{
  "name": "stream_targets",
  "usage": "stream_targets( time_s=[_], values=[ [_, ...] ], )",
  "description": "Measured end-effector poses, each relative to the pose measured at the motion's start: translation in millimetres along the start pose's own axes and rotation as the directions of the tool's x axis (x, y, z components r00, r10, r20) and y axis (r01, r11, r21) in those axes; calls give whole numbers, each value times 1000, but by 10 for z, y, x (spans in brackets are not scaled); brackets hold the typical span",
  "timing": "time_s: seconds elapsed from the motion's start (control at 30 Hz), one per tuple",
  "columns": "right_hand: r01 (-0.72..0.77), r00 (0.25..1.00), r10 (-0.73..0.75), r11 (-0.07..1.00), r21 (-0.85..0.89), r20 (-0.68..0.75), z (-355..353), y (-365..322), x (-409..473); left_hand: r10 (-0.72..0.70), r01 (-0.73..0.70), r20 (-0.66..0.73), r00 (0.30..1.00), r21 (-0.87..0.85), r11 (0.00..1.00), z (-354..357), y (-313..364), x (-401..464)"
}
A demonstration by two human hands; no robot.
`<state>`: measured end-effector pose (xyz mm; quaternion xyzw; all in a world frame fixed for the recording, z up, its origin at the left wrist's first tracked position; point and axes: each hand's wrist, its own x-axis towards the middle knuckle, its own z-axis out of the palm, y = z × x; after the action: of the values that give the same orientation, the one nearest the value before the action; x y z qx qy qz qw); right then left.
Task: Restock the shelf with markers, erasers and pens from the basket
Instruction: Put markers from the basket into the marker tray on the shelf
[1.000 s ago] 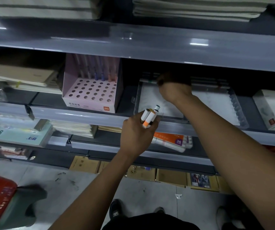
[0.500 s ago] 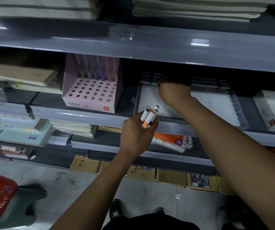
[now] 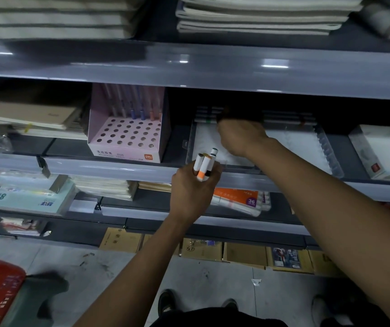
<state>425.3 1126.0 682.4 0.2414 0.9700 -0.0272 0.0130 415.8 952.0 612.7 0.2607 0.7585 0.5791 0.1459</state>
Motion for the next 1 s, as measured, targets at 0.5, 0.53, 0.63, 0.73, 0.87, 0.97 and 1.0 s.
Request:
stream_targets(
  time_s=[0.5,0.53,0.63,0.73,0.87,0.97,1.0],
  values=[
    [123,992,-68,555,823,-102,-8,-256,-705,-98,404,449,888,-659,634,-268,97,-16],
    [109,994,-81,514,851,-79,-20,-267,-731,-100,402,451,887,-645,650,-278,99,-24],
    [48,996,-92,433,900,-9,-46,-263,-754,-95,390,463,881,-599,700,-311,115,-52],
    [12,993,-110,409,913,36,-61,-229,-739,-85,403,490,867,-592,698,-337,134,-76],
    [-28,998,-43,337,941,45,-81,-203,-700,-74,429,521,850,-605,671,-347,135,-90],
    [-58,998,3,243,968,59,-97,-167,-670,-98,425,500,860,-597,681,-358,111,-83],
    [-63,998,9,232,971,62,-95,-161,-663,-103,419,493,864,-589,691,-358,103,-79]
  ],
)
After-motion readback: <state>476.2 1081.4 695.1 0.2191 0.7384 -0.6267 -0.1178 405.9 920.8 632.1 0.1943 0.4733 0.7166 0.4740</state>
